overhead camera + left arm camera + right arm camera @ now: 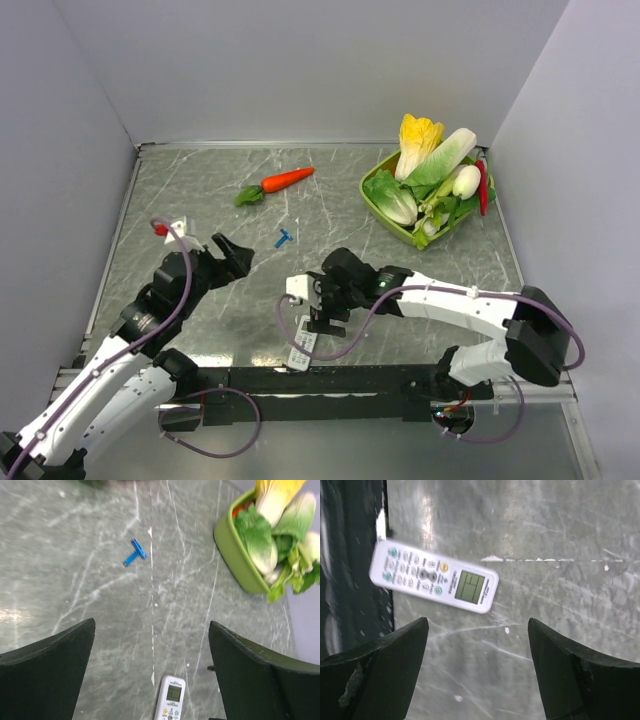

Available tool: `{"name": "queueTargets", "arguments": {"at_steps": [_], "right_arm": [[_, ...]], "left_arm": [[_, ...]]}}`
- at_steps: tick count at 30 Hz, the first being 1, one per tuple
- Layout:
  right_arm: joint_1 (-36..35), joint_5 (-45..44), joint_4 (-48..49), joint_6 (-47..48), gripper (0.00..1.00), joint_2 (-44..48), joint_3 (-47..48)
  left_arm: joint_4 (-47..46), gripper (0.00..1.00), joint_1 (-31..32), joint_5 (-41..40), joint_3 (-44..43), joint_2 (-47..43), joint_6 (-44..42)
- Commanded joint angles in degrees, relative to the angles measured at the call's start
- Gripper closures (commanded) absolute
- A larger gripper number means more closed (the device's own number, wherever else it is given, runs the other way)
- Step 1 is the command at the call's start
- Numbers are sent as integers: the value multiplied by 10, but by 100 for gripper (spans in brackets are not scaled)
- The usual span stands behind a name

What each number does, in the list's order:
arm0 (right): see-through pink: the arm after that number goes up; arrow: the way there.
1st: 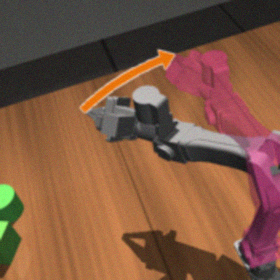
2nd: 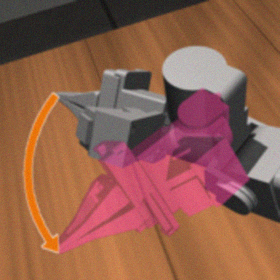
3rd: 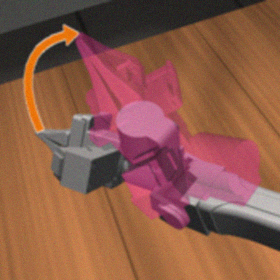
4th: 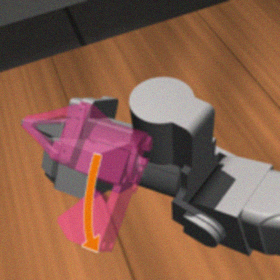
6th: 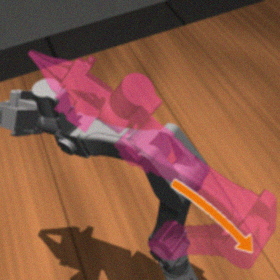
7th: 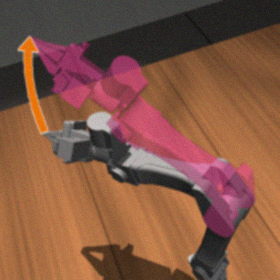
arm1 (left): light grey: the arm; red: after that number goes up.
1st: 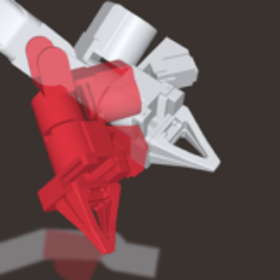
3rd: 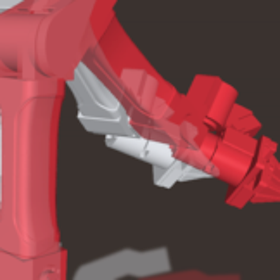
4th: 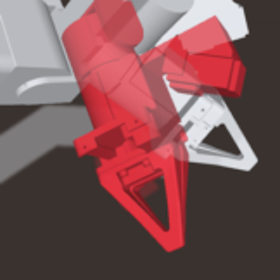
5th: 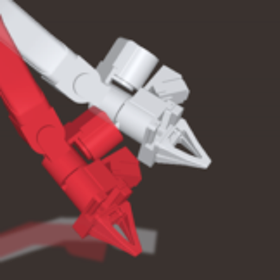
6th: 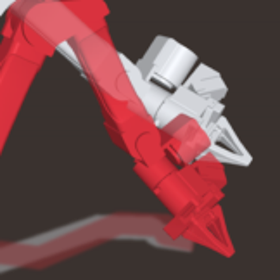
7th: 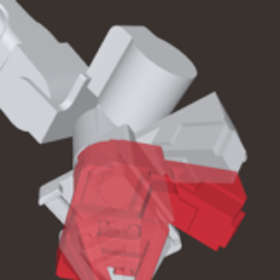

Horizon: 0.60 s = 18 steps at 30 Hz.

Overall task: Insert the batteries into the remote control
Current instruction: Pick up the remote control from the center of the board.

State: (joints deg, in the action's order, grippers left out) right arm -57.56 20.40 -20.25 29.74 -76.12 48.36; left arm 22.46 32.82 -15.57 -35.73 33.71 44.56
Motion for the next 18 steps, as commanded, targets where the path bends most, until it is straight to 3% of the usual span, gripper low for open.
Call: {"name": "queueTargets", "arguments": {"at_steps": [1, 6, 18], "right_arm": [[-32, -24, -94, 145, 11, -49, 56], [-80, -67, -131, 194, 9, -130, 99], [-124, -49, -94, 235, 9, -250, 149]], "left_arm": [[24, 1, 0, -74, -22, -36, 9], [39, 1, 0, -96, -26, -51, 3], [37, 0, 0, -99, -22, -54, -6]]}}
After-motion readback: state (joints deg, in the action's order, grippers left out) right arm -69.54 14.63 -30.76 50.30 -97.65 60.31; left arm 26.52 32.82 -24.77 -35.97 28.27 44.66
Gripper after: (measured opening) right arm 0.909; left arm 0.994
